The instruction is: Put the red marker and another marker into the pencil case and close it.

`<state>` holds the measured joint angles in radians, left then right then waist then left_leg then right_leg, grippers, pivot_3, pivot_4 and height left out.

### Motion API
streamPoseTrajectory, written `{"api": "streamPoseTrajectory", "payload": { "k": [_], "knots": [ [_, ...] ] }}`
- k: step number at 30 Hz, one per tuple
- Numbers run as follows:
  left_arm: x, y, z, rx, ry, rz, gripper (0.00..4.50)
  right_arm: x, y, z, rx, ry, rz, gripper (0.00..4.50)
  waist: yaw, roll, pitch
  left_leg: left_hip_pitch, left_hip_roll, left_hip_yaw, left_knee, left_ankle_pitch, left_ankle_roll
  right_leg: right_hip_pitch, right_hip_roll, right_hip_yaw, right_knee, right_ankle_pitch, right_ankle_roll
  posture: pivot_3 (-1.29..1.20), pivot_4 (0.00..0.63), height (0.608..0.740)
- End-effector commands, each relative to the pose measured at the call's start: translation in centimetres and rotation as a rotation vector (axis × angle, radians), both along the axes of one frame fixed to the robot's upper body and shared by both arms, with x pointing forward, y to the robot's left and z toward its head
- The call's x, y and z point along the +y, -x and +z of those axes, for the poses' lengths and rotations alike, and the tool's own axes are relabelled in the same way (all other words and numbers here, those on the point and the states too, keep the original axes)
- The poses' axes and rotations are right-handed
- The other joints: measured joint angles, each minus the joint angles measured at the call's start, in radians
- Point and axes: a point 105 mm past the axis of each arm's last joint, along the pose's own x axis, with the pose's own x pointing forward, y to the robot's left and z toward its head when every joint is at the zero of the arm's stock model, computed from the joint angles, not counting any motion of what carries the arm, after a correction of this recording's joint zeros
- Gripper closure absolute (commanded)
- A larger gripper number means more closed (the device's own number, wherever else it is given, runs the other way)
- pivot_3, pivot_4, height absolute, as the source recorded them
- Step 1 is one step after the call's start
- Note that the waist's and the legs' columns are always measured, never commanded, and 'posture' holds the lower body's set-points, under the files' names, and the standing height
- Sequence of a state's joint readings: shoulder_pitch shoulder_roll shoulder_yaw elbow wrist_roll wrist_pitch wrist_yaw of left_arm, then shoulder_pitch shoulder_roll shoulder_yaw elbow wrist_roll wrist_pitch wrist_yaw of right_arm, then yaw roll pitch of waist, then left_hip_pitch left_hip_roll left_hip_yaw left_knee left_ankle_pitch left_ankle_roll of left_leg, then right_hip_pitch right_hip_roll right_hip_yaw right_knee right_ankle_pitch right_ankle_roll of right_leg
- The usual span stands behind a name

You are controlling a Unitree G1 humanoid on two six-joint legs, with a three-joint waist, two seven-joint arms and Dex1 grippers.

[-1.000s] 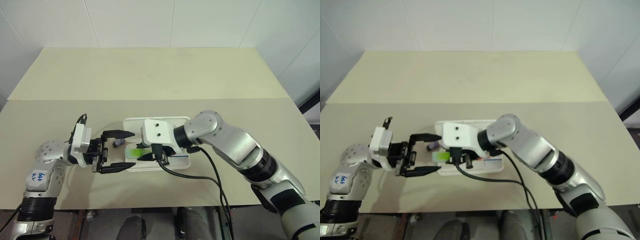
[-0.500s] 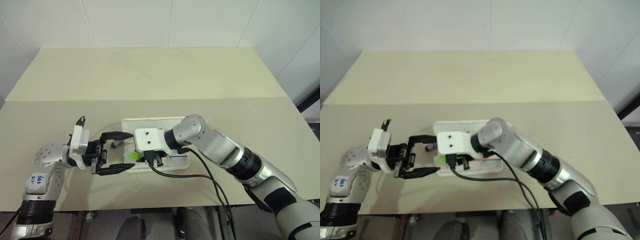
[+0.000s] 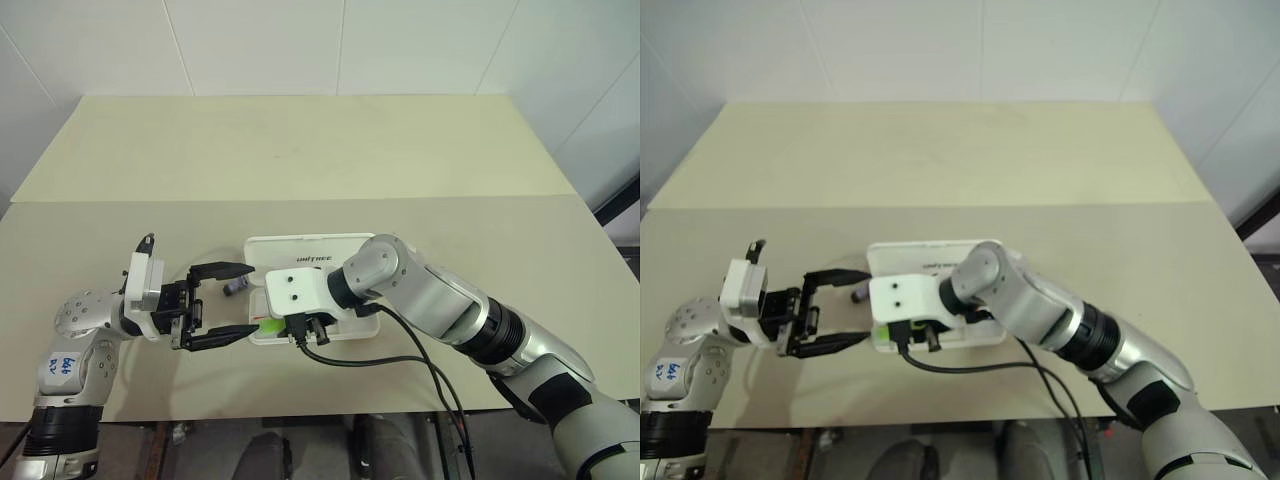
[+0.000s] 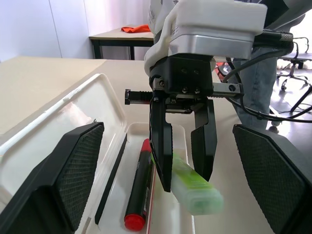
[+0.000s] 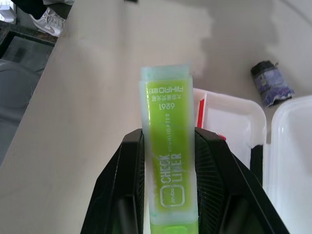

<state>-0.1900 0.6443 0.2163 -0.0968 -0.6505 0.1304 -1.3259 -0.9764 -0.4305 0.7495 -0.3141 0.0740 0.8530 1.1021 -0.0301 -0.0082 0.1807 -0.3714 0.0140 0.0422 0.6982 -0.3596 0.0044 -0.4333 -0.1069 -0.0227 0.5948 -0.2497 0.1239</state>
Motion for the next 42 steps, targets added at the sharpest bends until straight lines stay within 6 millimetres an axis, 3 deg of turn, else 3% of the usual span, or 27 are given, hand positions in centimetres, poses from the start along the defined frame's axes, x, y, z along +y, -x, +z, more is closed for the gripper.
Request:
{"api": "streamPoseTrajectory", "payload": {
  "k": [1, 15, 30, 42],
  "knots": [
    [0.0, 0.0, 0.4, -0.028, 0.006, 0.005, 0.0, 0.1, 0.1, -0.1, -0.031, 0.029, 0.012, 3.42, 0.0, 0.0, 0.0, 0.0, 0.0, 0.0, 0.0, 0.0, 0.0, 0.0, 0.0, 0.0, 0.0, 0.0, 0.0, 0.0, 0.15, 0.74],
    [-0.3, -0.1, 0.5, -0.039, 0.012, 0.007, 0.0, 0.4, -1.3, -0.5, -0.023, 0.065, -0.073, 3.42, -0.001, 0.0, 0.0, 0.0, 0.0, 0.0, 0.0, 0.0, 0.0, 0.0, -0.001, -0.001, 0.0, 0.0, 0.0, 0.0, 0.15, 0.74],
    [-0.5, -0.4, 0.7, -0.046, 0.018, 0.001, 0.0, 1.0, 0.7, 1.3, 0.068, 0.025, -0.094, 3.42, -0.001, 0.0, 0.0, -0.001, 0.0, -0.001, -0.001, 0.0, 0.0, -0.001, -0.005, -0.007, 0.0, 0.0, 0.0, 0.0, 0.15, 0.74],
    [-0.8, -0.6, 0.8, -0.051, 0.022, -0.007, 0.0, 0.9, -0.6, 0.4, 0.055, 0.047, -0.137, 3.42, -0.001, 0.0, 0.0, -0.002, -0.001, -0.001, -0.001, 0.0, 0.0, -0.001, -0.007, -0.017, 0.0, 0.0, -0.001, 0.0, 0.15, 0.74]
  ]
}}
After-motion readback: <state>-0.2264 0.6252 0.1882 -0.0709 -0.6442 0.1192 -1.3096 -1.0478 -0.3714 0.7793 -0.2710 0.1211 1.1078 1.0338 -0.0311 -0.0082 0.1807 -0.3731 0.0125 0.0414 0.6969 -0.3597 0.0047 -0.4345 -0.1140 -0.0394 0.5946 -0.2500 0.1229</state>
